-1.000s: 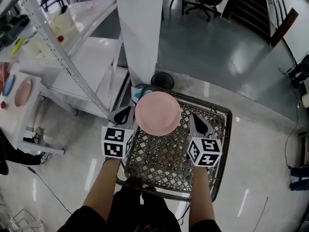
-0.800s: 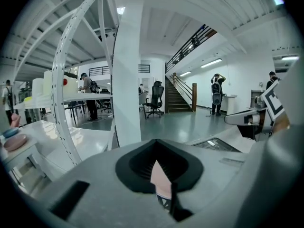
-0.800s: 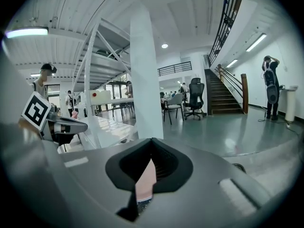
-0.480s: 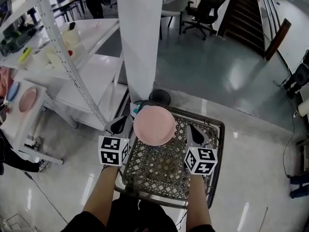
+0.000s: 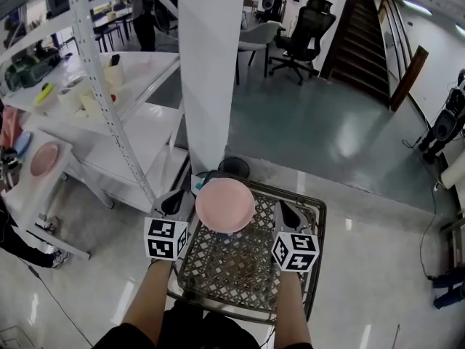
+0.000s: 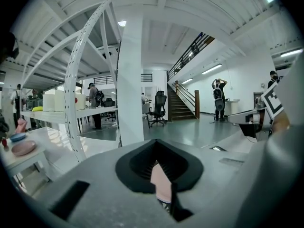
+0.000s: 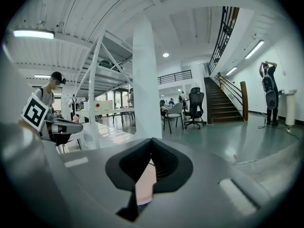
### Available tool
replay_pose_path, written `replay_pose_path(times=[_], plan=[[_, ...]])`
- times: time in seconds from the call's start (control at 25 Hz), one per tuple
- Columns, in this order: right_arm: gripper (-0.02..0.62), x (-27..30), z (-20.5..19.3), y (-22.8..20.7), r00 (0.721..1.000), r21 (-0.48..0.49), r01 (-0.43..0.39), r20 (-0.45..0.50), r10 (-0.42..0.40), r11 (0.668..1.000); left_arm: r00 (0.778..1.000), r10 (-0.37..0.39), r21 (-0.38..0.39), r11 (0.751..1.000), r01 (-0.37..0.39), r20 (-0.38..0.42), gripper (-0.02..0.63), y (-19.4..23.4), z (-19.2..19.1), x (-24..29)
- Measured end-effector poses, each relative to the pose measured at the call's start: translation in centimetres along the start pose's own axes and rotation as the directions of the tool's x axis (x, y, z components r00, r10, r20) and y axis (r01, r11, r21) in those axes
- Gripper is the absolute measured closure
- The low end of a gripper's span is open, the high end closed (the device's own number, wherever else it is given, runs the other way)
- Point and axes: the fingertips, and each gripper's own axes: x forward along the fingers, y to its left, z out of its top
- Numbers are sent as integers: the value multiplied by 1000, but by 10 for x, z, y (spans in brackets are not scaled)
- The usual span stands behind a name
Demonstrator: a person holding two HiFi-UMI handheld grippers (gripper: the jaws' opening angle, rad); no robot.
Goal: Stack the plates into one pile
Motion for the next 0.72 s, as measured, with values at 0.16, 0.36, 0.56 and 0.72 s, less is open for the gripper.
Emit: replay_pose_path(times=[0.16, 0.36, 0.56, 0.72], plan=[[589, -9, 6, -4, 1000, 3, 1, 19, -1, 1000, 1000, 0, 2, 1000, 0, 12, 611, -5, 3, -7], [589, -18, 15, 0, 999, -5, -12, 36, 12, 1000, 999, -1, 5, 1000, 1, 43, 611, -10, 18, -16], [589, -26, 19, 4, 998, -10, -29, 56, 29, 1000, 998, -8, 19, 1000, 7, 68, 609, -14, 25, -26], [589, -31, 25, 1, 997, -22, -37, 65, 38, 999, 997, -13, 13, 1000, 12, 75, 609, -18, 27, -31]])
